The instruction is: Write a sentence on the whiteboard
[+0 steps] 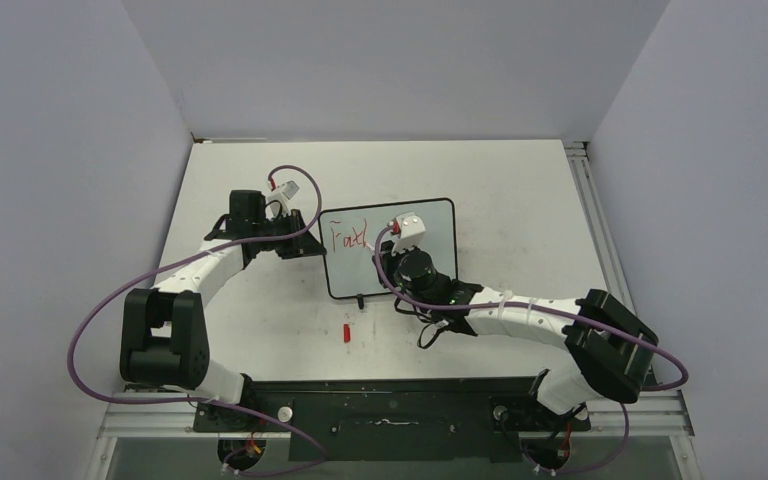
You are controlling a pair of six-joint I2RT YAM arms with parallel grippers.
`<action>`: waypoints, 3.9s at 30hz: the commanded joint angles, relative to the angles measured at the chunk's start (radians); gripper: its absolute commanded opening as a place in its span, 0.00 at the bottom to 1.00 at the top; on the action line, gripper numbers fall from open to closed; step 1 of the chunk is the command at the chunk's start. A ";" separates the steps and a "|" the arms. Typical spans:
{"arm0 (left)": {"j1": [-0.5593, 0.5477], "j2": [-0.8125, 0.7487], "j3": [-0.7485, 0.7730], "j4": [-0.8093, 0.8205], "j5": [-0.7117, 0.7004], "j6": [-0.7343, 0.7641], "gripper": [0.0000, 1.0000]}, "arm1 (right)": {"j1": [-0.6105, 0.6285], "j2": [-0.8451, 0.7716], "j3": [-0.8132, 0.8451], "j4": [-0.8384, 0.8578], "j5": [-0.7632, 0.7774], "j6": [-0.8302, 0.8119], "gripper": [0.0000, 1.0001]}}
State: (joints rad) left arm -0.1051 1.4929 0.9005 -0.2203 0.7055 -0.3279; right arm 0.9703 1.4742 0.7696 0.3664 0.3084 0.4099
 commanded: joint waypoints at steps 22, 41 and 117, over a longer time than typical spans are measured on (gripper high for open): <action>-0.008 -0.014 0.038 0.006 0.032 0.000 0.08 | -0.024 -0.045 0.018 0.041 0.098 -0.024 0.05; -0.008 -0.016 0.038 0.007 0.030 0.000 0.08 | -0.014 -0.068 -0.051 0.022 0.094 0.016 0.05; -0.008 -0.023 0.038 0.007 0.030 0.000 0.08 | -0.037 -0.159 -0.117 -0.046 0.090 0.017 0.05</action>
State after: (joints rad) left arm -0.1051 1.4929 0.9005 -0.2211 0.7074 -0.3279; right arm 0.9215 1.3388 0.6762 0.3134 0.3786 0.4000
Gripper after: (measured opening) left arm 0.085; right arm 0.152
